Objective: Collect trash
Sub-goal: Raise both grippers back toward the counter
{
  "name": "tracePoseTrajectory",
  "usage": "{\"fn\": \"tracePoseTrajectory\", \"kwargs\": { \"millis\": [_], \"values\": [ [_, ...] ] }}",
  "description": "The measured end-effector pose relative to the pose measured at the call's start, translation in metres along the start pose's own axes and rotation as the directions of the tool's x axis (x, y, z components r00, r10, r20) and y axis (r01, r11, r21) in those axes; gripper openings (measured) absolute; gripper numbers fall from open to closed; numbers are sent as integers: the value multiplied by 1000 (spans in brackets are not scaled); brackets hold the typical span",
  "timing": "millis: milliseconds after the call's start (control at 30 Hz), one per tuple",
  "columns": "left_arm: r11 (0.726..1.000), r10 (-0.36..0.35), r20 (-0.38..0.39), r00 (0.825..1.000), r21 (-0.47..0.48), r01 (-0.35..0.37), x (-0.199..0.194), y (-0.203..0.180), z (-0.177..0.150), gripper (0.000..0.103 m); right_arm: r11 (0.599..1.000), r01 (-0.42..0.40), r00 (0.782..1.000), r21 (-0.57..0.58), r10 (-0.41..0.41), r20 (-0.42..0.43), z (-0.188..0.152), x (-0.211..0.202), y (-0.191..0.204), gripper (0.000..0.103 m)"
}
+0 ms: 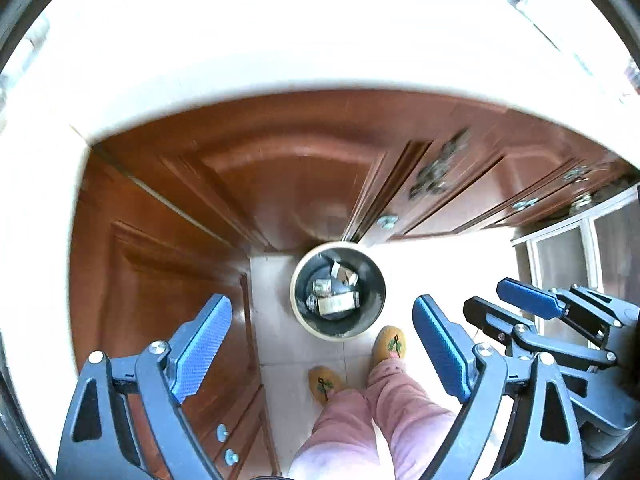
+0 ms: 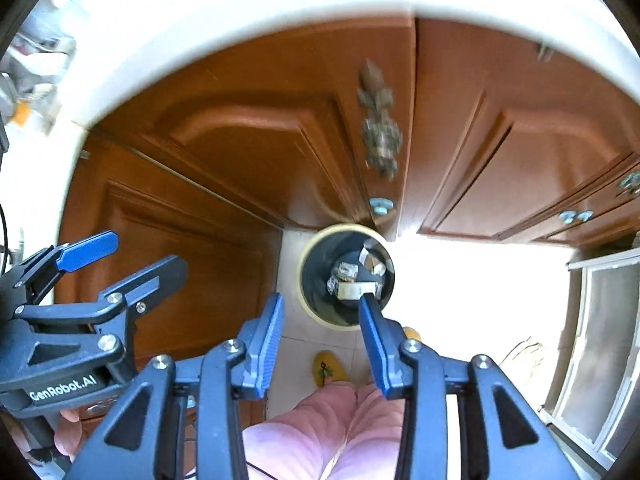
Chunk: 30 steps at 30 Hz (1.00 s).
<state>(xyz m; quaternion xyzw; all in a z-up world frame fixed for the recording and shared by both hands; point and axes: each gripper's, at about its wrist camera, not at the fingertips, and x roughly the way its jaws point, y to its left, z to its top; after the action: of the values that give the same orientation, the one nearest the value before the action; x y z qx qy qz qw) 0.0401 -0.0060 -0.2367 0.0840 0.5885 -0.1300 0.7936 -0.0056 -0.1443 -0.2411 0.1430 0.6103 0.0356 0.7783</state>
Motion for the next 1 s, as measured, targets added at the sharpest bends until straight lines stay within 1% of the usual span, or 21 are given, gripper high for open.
{"fn": "tracePoseTrajectory", "kwargs": {
  "millis": [133, 233, 300, 433, 567, 633, 700, 800, 900, 1000],
  "values": [
    [1000, -1, 77, 997, 19, -1, -54, -2, 6, 91, 1000, -1, 997, -15, 2, 77, 1, -48, 15, 40],
    [1000, 2, 135, 991, 27, -6, -87, -1, 10, 91, 999, 17, 988, -33, -12, 156, 2, -86, 28, 43],
    [999, 4, 179, 984, 32, -10, -112, 0, 13, 91, 999, 26, 980, -45, -17, 198, 5, -106, 35, 45],
    [999, 6, 263, 965, 35, -15, -155, 4, 18, 91, 996, 52, 953, -77, -26, 303, 11, -154, 52, 47],
    [999, 11, 341, 940, 36, -25, -191, 11, 25, 91, 994, 62, 923, -89, -24, 384, 18, -172, 66, 51],
    [999, 11, 371, 929, 33, -25, -204, 17, 28, 91, 993, 70, 909, -99, -23, 416, 24, -186, 75, 52],
    [999, 13, 403, 915, 31, -28, -217, 21, 32, 91, 991, 82, 899, -104, -29, 437, 30, -197, 78, 52],
    [999, 20, 436, 900, 18, -31, -224, 24, 40, 91, 990, 93, 884, -102, -35, 467, 41, -213, 83, 52],
    [1000, 22, 460, 888, 6, -28, -231, 27, 52, 91, 991, 89, 874, -102, -29, 485, 52, -220, 84, 52],
    [999, 44, 480, 876, -1, -50, -233, 31, 66, 91, 992, 78, 870, -104, -17, 493, 68, -223, 80, 53]
  ]
}}
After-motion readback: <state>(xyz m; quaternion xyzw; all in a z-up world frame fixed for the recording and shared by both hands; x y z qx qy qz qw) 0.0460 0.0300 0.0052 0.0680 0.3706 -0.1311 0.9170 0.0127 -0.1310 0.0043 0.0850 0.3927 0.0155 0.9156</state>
